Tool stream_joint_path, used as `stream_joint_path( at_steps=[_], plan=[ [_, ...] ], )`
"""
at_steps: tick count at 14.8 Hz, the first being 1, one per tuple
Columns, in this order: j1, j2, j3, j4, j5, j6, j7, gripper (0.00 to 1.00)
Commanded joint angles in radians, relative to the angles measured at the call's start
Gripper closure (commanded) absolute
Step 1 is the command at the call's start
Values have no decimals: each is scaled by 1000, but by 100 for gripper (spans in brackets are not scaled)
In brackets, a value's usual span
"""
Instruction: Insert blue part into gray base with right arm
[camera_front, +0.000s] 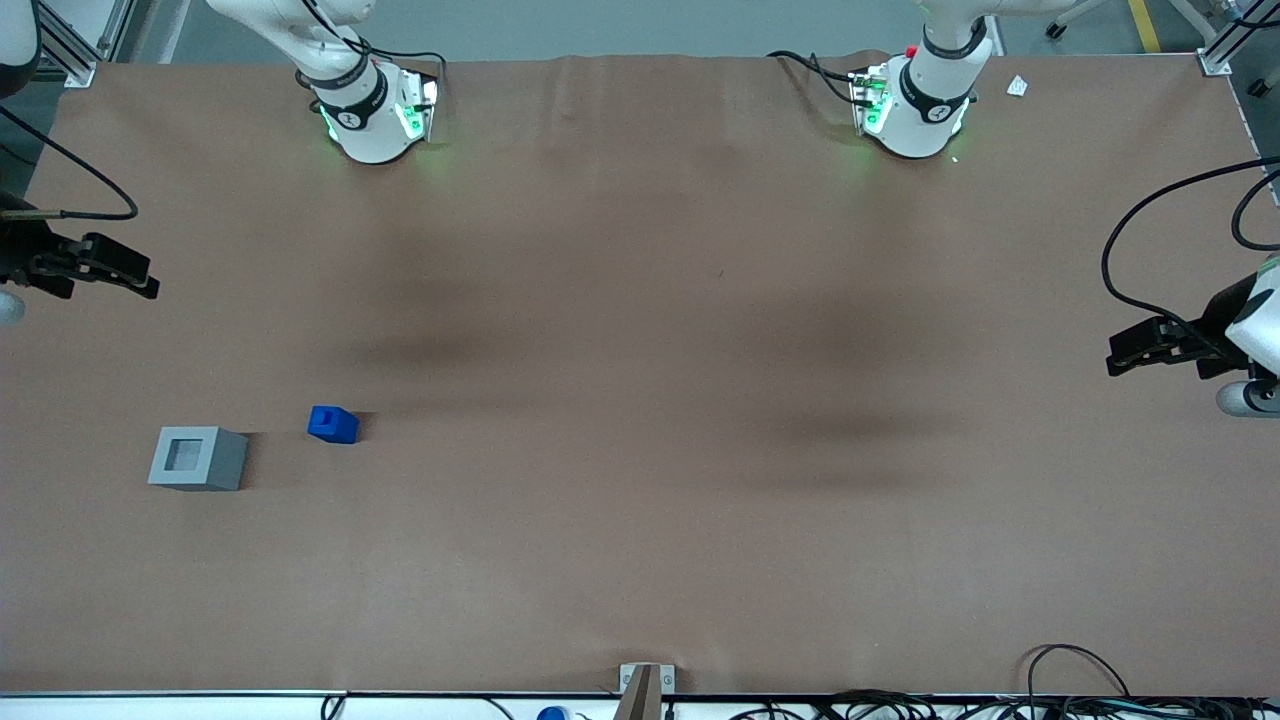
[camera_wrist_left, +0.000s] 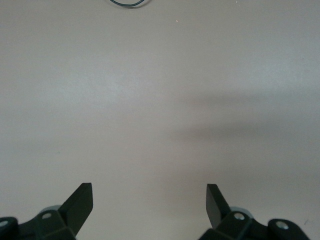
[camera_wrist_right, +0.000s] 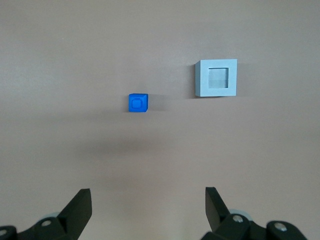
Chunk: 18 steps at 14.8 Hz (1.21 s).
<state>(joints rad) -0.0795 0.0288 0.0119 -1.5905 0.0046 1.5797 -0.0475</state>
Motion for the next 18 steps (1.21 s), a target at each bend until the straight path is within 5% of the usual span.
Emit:
stream_joint_path(
  at_steps=[1, 18],
  plan=[
    [-6, -12, 2, -8, 8, -4, -6, 0],
    [-5, 28, 0, -17, 5, -37, -6, 0]
  ],
)
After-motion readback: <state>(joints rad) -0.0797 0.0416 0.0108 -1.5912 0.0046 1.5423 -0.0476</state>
